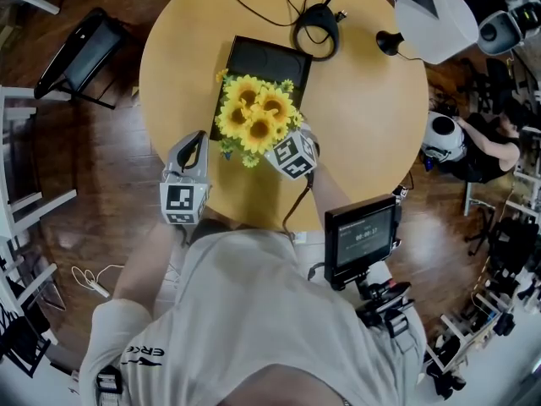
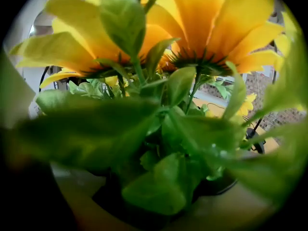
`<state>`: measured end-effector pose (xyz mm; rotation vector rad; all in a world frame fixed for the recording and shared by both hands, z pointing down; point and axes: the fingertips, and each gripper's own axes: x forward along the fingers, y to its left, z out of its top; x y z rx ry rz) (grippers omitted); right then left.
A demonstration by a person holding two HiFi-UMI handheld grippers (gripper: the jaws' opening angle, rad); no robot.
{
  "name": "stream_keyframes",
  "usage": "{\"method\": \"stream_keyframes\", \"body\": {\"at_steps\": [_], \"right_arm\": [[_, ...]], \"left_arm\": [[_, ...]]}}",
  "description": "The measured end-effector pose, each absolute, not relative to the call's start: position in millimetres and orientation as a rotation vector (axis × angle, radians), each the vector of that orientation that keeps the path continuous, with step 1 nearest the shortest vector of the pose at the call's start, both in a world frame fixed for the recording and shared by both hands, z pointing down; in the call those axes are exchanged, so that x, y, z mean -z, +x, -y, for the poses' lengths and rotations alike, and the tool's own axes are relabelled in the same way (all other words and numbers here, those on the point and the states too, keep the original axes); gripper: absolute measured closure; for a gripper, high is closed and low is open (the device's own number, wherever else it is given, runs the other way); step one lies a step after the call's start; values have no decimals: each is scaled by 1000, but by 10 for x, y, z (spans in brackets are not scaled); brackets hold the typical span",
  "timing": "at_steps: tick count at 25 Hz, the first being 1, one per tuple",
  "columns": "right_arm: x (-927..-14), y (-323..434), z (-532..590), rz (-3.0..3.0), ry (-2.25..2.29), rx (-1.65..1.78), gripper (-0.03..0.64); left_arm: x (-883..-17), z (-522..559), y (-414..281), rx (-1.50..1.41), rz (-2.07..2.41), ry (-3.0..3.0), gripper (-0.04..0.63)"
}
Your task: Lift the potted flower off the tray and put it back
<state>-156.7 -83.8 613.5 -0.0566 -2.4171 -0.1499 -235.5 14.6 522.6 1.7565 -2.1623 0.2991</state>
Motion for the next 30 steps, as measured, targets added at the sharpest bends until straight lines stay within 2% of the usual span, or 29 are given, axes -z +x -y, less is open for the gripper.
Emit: {"method": "stream_keyframes", "body": {"at_steps": [30], "right_arm": [[-6164,-1601,944,2379,-61,200,78]], "left_arm": [[-5222,-97,-2340,-334,2132,1784,594]]}}
